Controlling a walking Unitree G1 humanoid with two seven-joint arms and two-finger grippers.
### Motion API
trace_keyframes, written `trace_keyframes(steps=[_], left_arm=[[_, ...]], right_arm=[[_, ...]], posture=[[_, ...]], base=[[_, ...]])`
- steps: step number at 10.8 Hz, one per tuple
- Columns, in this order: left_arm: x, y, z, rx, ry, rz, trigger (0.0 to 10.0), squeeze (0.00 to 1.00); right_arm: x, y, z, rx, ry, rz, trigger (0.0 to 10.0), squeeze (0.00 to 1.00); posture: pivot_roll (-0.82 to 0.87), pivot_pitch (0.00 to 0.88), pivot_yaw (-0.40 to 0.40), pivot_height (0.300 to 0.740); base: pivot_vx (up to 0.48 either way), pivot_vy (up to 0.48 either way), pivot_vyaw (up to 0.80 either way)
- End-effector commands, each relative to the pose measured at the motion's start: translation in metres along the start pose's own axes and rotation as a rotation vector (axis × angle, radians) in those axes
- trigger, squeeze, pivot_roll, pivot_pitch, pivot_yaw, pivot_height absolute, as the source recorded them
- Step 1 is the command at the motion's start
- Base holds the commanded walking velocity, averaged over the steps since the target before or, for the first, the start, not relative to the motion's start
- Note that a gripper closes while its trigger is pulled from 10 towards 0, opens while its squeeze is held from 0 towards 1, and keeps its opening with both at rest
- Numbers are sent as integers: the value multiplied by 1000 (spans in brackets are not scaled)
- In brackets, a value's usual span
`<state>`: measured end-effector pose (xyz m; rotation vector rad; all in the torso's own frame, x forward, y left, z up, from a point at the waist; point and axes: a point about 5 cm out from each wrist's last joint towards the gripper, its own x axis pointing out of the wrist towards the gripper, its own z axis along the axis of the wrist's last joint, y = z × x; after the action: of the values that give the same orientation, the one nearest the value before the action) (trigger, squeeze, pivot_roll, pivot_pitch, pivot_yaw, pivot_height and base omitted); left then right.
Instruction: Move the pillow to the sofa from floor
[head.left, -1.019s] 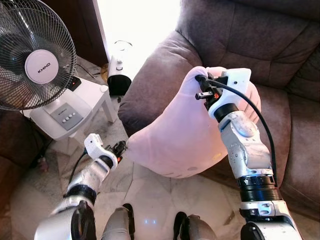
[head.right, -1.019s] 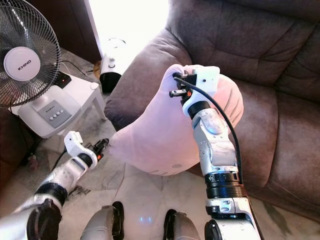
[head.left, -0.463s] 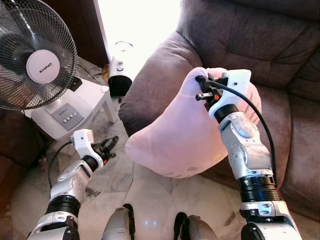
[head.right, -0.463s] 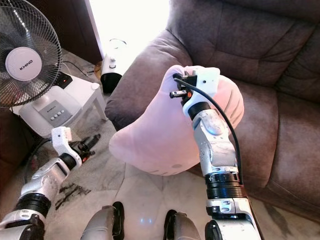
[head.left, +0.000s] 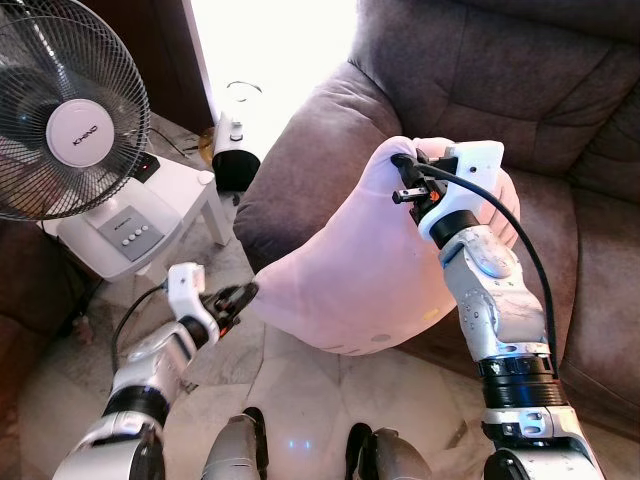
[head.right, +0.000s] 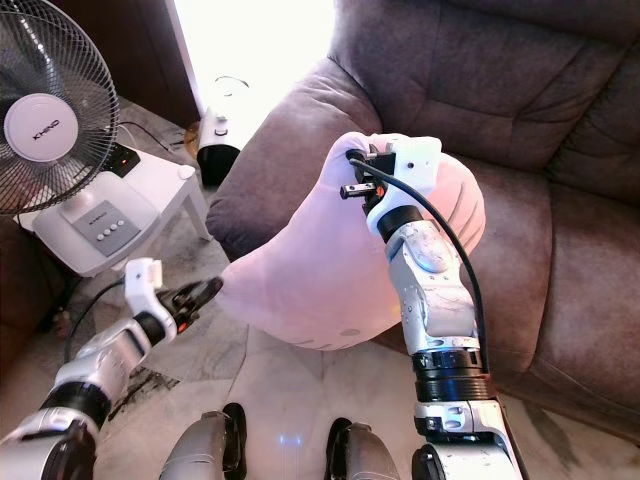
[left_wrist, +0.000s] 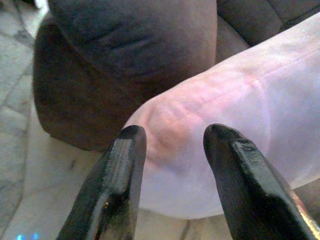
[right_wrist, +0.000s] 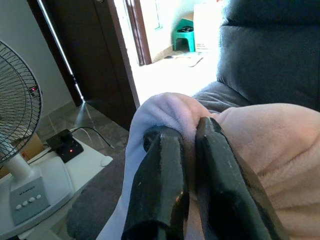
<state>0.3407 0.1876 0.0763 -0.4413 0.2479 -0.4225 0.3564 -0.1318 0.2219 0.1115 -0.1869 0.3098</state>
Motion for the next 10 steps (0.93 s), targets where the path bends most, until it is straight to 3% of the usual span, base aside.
trace_keyframes(steps=[1, 2, 3, 4, 6, 7, 8, 10], left_arm=[[2, -3, -11, -7, 30, -7, 10000, 1000], [7, -6, -10, 45, 30, 20, 10000, 1000], [10, -8, -13, 107, 60, 45, 10000, 0], [14, -11, -11, 90, 49, 45, 10000, 0], [18, -14, -10, 136, 60, 48, 10000, 0], [20, -14, -2, 195, 52, 55, 10000, 0], [22, -16, 7, 196, 23, 43, 10000, 0], [23, -14, 1, 249, 99, 88, 10000, 0]], right_arm=[[-2, 6, 17, -3, -73, 31, 10000, 0], [-4, 8, 19, -2, -72, 37, 10000, 0], [-6, 8, 20, -4, -70, 40, 10000, 0], [-9, 7, 23, -9, -67, 40, 10000, 0], [-16, 7, 27, -16, -62, 40, 10000, 0], [-18, 8, 28, -16, -57, 44, 10000, 0], [-19, 9, 28, -14, -51, 46, 10000, 0], [-19, 14, 25, 1, -34, 56, 10000, 0]], posture=[[45, 323, -72, 704], [37, 333, -75, 704], [21, 349, -82, 704], [5, 365, -86, 704], [-11, 390, -96, 704], [-10, 399, -101, 704], [-5, 405, -103, 704], [5, 412, -104, 704]], base=[[0, 0, 0], [0, 0, 0], [0, 0, 0], [0, 0, 0], [0, 0, 0], [0, 0, 0], [0, 0, 0], [0, 0, 0]])
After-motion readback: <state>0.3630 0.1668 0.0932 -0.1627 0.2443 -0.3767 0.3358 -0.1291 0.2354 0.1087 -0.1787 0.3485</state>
